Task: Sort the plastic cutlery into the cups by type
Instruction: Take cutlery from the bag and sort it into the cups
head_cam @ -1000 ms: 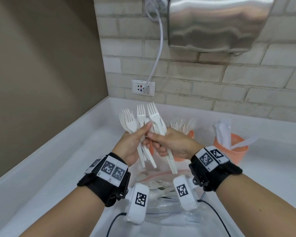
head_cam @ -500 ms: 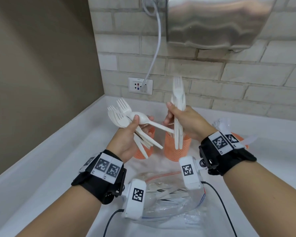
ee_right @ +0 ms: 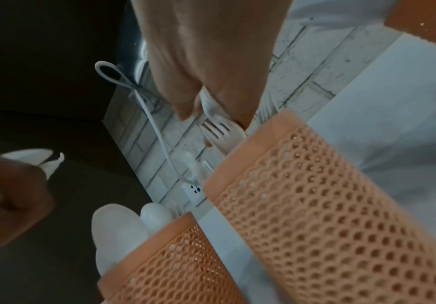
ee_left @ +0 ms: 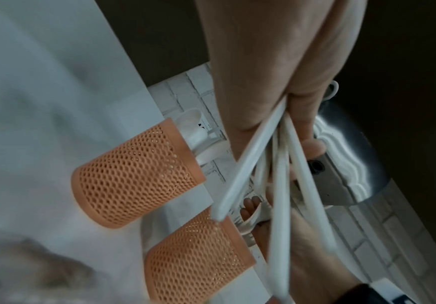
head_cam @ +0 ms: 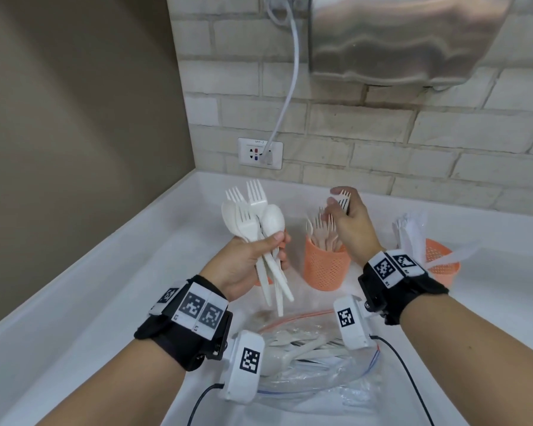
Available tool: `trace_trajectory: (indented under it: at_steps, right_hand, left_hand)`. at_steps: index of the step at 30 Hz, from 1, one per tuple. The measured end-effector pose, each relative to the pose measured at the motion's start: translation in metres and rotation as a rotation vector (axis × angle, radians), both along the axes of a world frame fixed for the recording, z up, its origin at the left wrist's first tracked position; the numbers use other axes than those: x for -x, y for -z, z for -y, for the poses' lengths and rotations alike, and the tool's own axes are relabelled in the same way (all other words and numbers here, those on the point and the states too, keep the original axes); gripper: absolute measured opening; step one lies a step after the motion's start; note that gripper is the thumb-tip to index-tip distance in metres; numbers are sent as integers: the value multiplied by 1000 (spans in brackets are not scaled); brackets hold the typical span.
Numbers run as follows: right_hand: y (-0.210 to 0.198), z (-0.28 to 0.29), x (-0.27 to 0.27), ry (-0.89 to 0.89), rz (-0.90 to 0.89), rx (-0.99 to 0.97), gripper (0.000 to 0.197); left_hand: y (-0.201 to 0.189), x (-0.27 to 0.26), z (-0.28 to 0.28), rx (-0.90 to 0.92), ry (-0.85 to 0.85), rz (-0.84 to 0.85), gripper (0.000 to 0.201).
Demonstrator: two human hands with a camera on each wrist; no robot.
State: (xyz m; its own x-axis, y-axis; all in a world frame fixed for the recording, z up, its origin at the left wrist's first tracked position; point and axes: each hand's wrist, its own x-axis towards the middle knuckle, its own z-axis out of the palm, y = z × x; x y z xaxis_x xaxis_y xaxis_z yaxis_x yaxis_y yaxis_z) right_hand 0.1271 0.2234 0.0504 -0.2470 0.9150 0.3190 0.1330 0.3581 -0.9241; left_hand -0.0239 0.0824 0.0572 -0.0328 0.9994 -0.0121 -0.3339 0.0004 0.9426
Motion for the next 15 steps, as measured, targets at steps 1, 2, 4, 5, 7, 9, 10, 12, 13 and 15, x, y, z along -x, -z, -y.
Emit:
trace_trajectory:
  at_steps: [1, 2, 4, 5, 7, 9, 10, 12, 13, 15]
  right_hand:
    - [3, -1, 0, 12, 52, -5, 9]
    - [6, -3, 0, 15, 118, 4, 14]
    - [9, -6, 1, -13, 234, 62, 18]
    - [8, -6, 0, -16, 292, 69, 18]
    - [0, -4, 0, 65, 408, -24, 33]
    - [-17, 9, 2, 154, 362, -210, 43]
    - [-27, 19, 5, 139, 288, -270, 42]
    - [-46, 40, 12, -62, 166, -201, 34]
    - [-53, 50, 16, -214, 142, -89, 29]
    - [-60, 63, 21, -428, 119, 132, 25]
  left_hand:
    - [1, 0, 0, 5, 5, -26, 15]
    - [2, 0, 0, 6, 11, -38, 15]
    - [2, -2, 0, 0, 25, -37, 13]
    - [1, -2, 0, -4, 33, -37, 13]
    - [0, -3, 0, -13, 61, -54, 11]
    - [-2, -5, 0, -24, 96, -73, 13]
    - [-2, -6, 1, -32, 111, -77, 14]
    - [-4, -10, 1, -40, 126, -80, 16]
    - [-5, -11, 1, -39, 128, -72, 16]
    - [-6, -14, 3, -53, 146, -48, 16]
